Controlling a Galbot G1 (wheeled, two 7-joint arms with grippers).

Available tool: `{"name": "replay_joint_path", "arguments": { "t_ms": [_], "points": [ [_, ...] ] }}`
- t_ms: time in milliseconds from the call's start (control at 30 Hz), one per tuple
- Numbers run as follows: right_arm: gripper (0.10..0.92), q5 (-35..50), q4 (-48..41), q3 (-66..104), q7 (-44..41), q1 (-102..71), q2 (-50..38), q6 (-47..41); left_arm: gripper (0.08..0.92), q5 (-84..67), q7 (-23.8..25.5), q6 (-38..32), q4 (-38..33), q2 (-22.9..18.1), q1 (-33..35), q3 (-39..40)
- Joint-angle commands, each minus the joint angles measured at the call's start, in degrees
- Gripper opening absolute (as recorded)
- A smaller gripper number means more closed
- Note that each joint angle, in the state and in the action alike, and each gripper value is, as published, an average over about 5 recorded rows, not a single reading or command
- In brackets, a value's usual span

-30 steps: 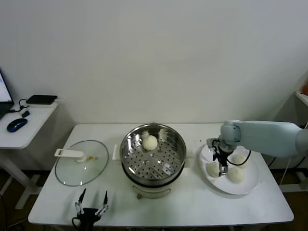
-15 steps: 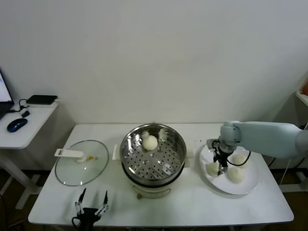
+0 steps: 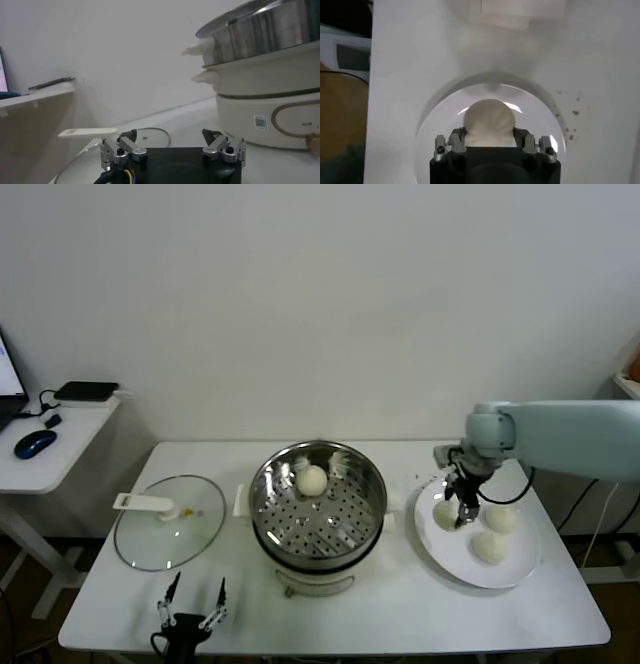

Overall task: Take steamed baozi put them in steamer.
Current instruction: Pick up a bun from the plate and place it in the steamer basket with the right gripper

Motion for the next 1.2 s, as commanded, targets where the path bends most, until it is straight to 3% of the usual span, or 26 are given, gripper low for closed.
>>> {"name": "replay_joint_path", "arguments": {
  "t_ms": [33, 267, 567, 900, 1200],
  "points": [
    [0.645, 12.8, 11.0, -5.7, -1.5, 20.9, 4.9, -0.2, 0.823, 0.7, 0.0, 0.0, -0.8, 0.1, 0.3, 0.3],
    [0.645, 21.4, 9.7, 3.0, -0.1, 21.1, 14.2, -3.1, 0.823, 1.6, 0.1, -0.1, -1.5, 0.1, 1.0, 1.2],
    [0.645, 26.4, -1.6, 10.2, 1.7, 12.7, 27.3, -5.3, 0.823, 2.2, 0.3, 0.3, -2.9, -0.1, 1.9, 1.7],
    [0.645, 25.0, -13.4, 14.2, 2.4, -0.5, 37.3, -5.9, 0.823, 2.2, 0.3, 0.4, -2.8, 0.0, 2.5, 1.4],
    [0.645, 21.2, -18.5, 13.6, 1.8, -6.2, 41.0, -5.5, 0.823, 2.0, 0.2, 0.4, -2.2, 0.3, 2.1, 1.1]
  ]
}}
